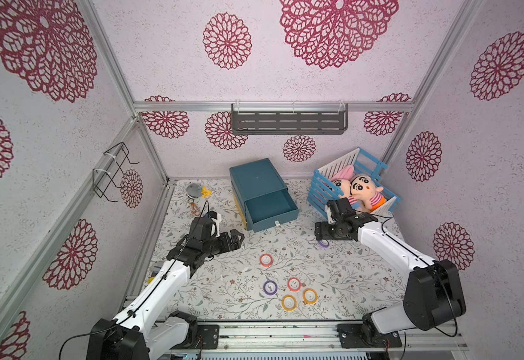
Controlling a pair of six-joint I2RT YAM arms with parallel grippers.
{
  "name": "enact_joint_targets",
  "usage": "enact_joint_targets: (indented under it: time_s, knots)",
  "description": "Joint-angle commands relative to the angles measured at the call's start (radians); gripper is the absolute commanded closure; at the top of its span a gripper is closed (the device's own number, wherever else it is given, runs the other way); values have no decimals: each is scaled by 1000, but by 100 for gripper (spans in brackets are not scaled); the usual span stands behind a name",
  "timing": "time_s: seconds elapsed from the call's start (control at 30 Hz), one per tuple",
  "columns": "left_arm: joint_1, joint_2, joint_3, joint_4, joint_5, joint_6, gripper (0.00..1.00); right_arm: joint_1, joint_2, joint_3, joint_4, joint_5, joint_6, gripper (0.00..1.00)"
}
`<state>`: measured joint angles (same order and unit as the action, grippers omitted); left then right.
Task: Place the transparent tape into the drawer according to color
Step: Pick up the tape at the center of the board.
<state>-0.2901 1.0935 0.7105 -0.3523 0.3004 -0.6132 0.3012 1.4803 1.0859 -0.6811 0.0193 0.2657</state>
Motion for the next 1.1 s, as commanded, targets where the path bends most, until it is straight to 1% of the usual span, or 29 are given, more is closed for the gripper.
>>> enact_joint_targets:
  time_s: [0.0, 0.3, 0.77, 0.93, 1.07]
  knots:
    - [-9, -5, -10, 21, -1, 16, 3, 1, 17, 26, 71, -11, 33, 13]
    - [-8, 4, -2, 21, 0, 17, 3, 1, 118, -11, 158, -42, 44, 13]
    - [-9, 6, -3, 19, -3, 17, 3, 0, 246, -40, 244, -77, 48, 13]
    - [-9, 9, 0, 15, -3, 19, 3, 1, 268, -47, 249, -86, 44, 14]
    - [-9, 8, 1, 12, -4, 20, 3, 12, 265, -86, 242, -93, 41, 14]
